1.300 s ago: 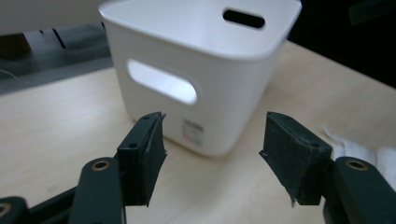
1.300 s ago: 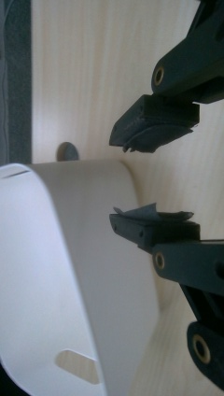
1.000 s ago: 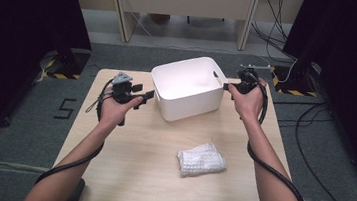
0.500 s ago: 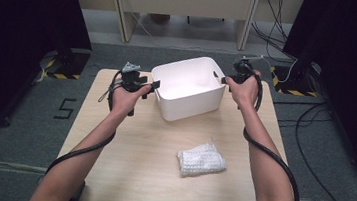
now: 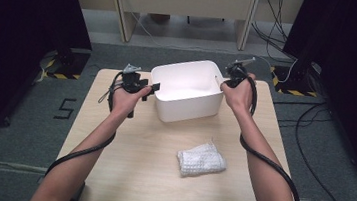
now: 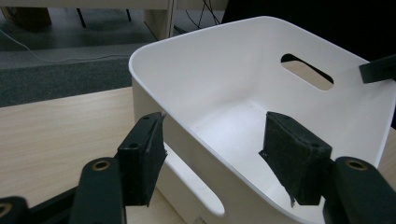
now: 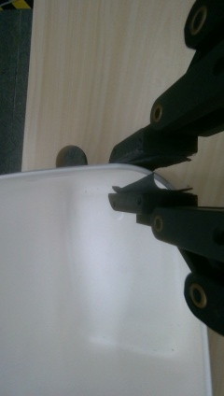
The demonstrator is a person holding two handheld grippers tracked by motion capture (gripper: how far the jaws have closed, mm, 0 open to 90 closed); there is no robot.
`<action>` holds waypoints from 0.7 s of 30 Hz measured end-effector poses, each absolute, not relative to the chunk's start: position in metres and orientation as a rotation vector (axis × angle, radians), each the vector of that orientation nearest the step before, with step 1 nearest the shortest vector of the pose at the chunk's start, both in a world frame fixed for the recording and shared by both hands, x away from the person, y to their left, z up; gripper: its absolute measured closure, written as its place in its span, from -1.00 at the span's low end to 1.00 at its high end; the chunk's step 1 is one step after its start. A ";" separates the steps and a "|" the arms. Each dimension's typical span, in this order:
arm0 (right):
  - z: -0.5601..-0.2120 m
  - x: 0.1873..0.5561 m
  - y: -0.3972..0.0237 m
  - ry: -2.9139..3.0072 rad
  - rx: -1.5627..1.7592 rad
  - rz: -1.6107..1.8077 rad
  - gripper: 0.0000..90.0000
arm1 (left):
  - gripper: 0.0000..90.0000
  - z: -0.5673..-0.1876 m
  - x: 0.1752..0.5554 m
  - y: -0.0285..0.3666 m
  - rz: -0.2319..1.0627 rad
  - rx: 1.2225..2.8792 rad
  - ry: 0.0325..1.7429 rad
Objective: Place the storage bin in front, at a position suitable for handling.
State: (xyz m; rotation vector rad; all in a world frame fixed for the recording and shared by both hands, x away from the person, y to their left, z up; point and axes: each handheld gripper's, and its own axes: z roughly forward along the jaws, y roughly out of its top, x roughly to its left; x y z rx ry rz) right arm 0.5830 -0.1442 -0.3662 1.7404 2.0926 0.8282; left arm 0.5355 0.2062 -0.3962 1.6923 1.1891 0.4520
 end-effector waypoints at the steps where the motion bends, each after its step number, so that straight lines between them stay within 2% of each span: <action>1: -0.366 0.579 -0.143 2.095 1.742 0.833 0.70 | -0.12 -0.397 0.535 0.207 0.444 1.686 1.196; 14: -0.362 0.534 -0.127 2.179 1.729 0.873 0.58 | 0.07 -0.403 0.531 0.214 0.405 1.720 1.268; 17: -0.364 0.533 -0.129 2.182 1.733 0.939 0.44 | 0.15 -0.403 0.532 0.218 0.397 1.714 1.277; 21: -0.365 0.536 -0.135 2.142 1.741 1.009 0.44 | 0.26 -0.405 0.531 0.218 0.391 1.721 1.278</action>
